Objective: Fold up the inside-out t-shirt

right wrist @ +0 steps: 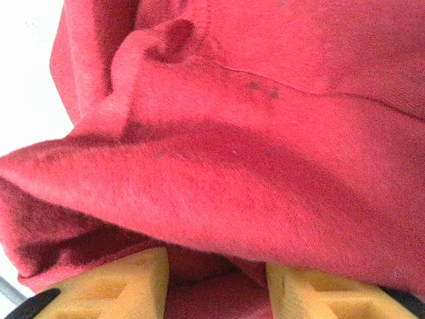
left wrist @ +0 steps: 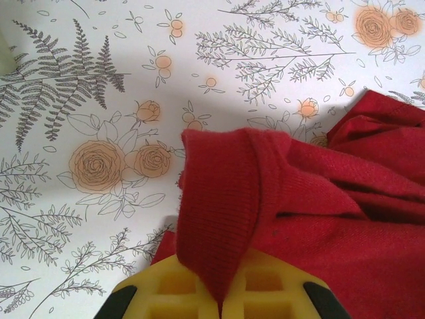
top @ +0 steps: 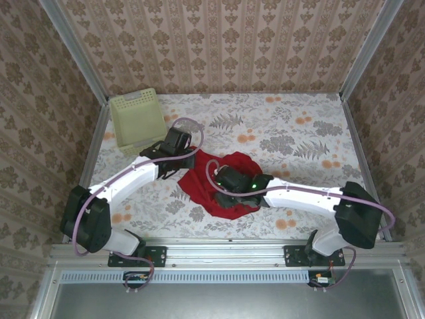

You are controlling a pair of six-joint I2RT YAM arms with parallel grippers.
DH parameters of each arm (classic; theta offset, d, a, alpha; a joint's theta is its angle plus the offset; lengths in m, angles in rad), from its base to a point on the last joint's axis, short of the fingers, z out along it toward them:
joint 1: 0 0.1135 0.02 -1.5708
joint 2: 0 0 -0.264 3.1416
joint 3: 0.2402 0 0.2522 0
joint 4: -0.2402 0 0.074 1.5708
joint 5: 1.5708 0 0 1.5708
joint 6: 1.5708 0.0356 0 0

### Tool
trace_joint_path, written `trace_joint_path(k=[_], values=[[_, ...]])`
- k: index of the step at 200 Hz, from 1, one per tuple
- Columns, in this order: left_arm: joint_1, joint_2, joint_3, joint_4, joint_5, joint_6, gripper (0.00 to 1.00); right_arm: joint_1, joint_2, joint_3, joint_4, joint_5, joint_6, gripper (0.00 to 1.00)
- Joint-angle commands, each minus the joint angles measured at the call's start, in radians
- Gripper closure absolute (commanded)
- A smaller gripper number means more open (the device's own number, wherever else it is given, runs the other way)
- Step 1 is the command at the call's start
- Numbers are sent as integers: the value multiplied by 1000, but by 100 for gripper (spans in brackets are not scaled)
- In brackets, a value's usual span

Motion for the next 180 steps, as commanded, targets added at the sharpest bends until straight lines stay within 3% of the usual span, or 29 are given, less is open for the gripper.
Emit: trace_joint_path(k=[1, 96, 117, 145, 180], values=[[3, -32, -1, 6, 5, -13, 100, 24, 50, 75, 31, -13, -25, 52], [3, -43, -2, -1, -7, -6, 100, 27, 195, 121, -6, 49, -29, 45], [3, -40, 0, -2, -7, -7, 100, 31, 212, 125, -3, 47, -33, 56], [3, -40, 3, -6, -7, -4, 100, 51, 195, 129, -9, 63, -49, 84], [3, -37, 4, -19, -28, -5, 100, 104, 82, 97, -52, 152, -33, 100]])
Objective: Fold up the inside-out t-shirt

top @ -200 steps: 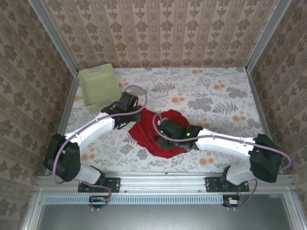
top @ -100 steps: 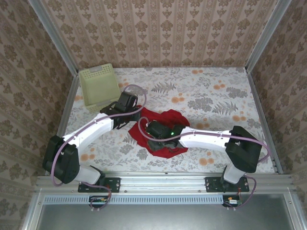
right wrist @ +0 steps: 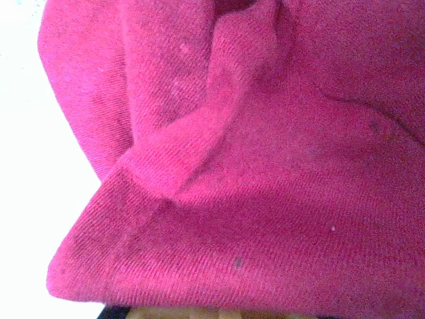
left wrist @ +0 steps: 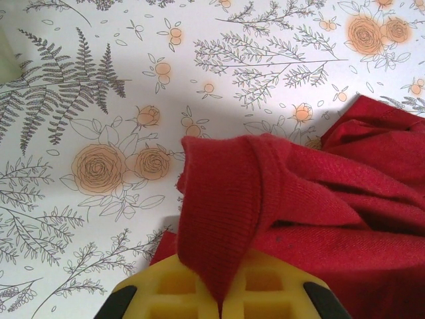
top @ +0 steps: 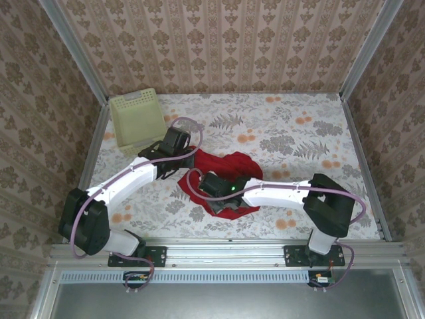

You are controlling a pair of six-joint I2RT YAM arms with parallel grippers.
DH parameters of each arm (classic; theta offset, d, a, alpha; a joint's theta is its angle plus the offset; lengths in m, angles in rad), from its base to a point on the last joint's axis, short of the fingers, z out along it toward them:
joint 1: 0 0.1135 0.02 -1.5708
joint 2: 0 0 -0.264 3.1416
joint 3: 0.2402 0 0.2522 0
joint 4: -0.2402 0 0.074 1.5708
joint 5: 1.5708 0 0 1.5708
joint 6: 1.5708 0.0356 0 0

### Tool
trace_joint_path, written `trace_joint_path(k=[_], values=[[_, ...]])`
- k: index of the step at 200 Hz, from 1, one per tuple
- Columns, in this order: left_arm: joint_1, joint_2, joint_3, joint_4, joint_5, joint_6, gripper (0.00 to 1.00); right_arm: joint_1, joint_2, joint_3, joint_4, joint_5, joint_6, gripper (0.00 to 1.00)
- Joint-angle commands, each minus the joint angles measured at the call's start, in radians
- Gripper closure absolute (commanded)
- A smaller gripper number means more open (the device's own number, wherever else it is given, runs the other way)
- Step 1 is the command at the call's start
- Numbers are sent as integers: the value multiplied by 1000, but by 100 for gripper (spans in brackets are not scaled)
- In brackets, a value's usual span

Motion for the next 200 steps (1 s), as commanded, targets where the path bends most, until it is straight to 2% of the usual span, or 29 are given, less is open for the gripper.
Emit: trace_joint_path(k=[1, 61, 86, 129, 172, 200], values=[[3, -18, 3, -17, -27, -5, 100, 34, -107, -8, -53, 86, 8, 100], [5, -25, -19, -14, -56, -25, 100, 66, -345, -180, -52, 132, 125, 100], [5, -25, -20, -34, -107, -34, 100, 104, -439, -209, -104, 233, 169, 100], [8, -18, -36, -63, -189, -68, 100, 119, -636, -259, -313, 410, 294, 100], [18, -45, -51, -66, -225, -93, 100, 81, -761, -330, -374, 417, 384, 100], [11, -88, -75, -19, -190, -68, 100, 41, -761, -394, -286, 326, 406, 100]])
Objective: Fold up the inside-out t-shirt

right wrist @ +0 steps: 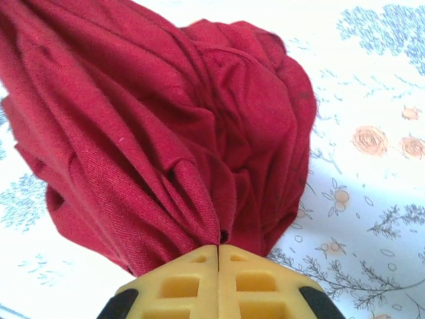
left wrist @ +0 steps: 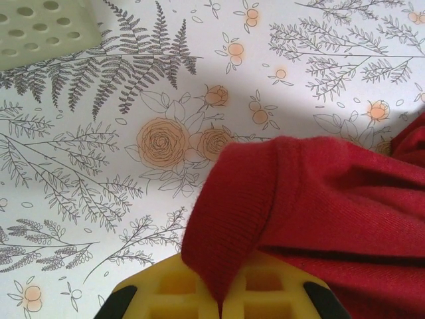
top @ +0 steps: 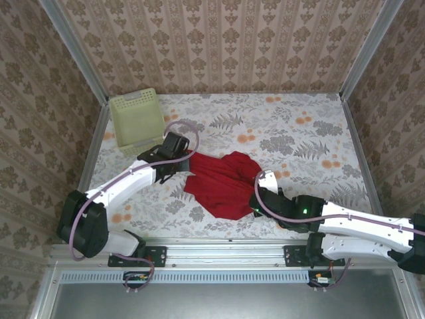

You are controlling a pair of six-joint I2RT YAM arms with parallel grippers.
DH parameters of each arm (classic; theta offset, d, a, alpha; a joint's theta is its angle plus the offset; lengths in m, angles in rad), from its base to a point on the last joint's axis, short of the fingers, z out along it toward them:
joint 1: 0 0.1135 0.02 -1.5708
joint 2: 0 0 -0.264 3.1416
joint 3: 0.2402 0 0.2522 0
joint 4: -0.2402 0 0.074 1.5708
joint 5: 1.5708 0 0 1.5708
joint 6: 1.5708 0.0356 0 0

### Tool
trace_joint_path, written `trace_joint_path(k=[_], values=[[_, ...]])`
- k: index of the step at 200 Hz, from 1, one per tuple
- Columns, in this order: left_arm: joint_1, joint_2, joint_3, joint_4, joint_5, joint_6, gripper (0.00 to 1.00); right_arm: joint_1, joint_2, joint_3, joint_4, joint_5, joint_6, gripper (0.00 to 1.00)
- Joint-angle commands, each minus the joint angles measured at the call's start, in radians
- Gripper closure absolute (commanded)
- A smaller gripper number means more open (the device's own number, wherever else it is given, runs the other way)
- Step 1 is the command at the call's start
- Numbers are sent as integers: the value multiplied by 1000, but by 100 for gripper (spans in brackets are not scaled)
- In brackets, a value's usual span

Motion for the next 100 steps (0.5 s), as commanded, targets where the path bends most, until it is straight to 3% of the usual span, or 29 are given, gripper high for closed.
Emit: trace_joint_path(k=[1, 36, 71, 100], values=[[7, -57, -23, 23, -48, 0, 100, -27, -4, -60, -20, -37, 55, 100], [-18, -97, -62, 64, -10, 3, 100, -24, 117, -161, 210, -245, 101, 100], [-26, -145, -147, 128, 16, -1, 100, -16, 123, -173, 240, -343, 75, 69], [-40, -201, -192, 158, 38, 20, 100, -78, -8, -150, 134, -315, 52, 60]])
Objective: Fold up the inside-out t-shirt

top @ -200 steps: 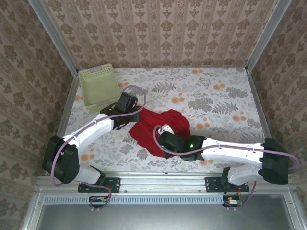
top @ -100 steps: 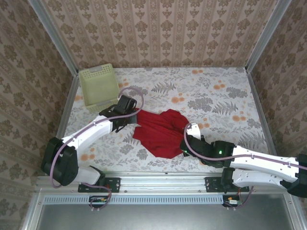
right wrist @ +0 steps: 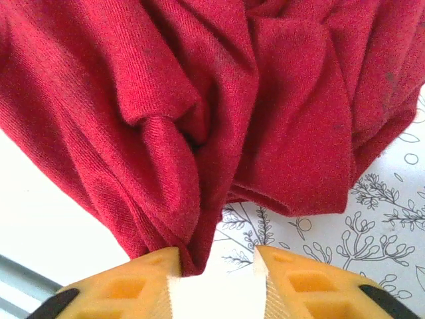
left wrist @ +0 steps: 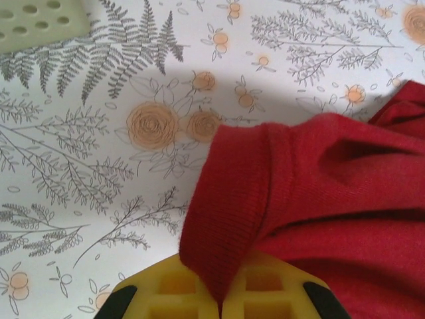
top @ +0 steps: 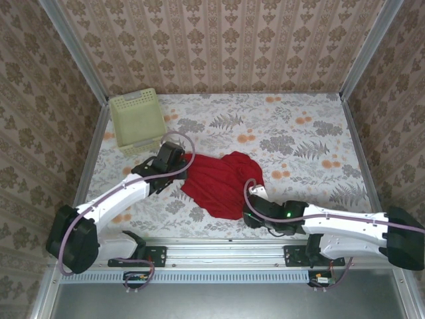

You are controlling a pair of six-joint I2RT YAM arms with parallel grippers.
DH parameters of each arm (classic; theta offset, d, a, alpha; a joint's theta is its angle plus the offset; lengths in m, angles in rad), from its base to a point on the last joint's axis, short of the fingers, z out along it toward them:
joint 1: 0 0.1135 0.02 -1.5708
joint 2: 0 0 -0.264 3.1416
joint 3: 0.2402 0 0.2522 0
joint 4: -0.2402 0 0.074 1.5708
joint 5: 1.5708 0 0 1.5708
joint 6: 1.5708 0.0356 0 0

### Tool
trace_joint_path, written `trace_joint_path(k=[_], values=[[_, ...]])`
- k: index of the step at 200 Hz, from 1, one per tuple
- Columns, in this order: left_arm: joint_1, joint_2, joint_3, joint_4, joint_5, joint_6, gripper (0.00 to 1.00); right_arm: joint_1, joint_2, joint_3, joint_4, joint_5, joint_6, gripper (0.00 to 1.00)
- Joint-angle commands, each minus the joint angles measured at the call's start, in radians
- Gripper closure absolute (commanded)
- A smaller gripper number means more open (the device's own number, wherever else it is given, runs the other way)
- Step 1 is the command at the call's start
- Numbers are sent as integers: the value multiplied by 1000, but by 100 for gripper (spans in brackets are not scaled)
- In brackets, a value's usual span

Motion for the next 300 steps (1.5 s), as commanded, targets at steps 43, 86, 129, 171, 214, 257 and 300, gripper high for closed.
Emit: trace_joint_path(k=[43, 86, 129, 171, 214, 257, 300], values=[[-51, -145, -90, 95, 32, 27, 100, -173, -42, 34, 73, -205, -63, 59], [-70, -178, -125, 108, 31, 25, 100, -190, 104, 87, 129, -186, -87, 64], [-92, -172, -130, 103, 19, 22, 100, -191, 181, 164, 117, -160, -146, 94], [-79, -118, -60, -26, -83, 4, 100, -171, 98, 328, -191, 50, -239, 100], [-18, -32, -5, -74, -64, -38, 100, -156, -143, 444, -359, 238, -296, 100], [-26, -32, -18, -22, -16, -19, 100, -158, -175, 305, -360, 218, -230, 100], [-47, -29, -11, -6, 0, 12, 100, -157, 34, 308, -253, 86, -204, 100]])
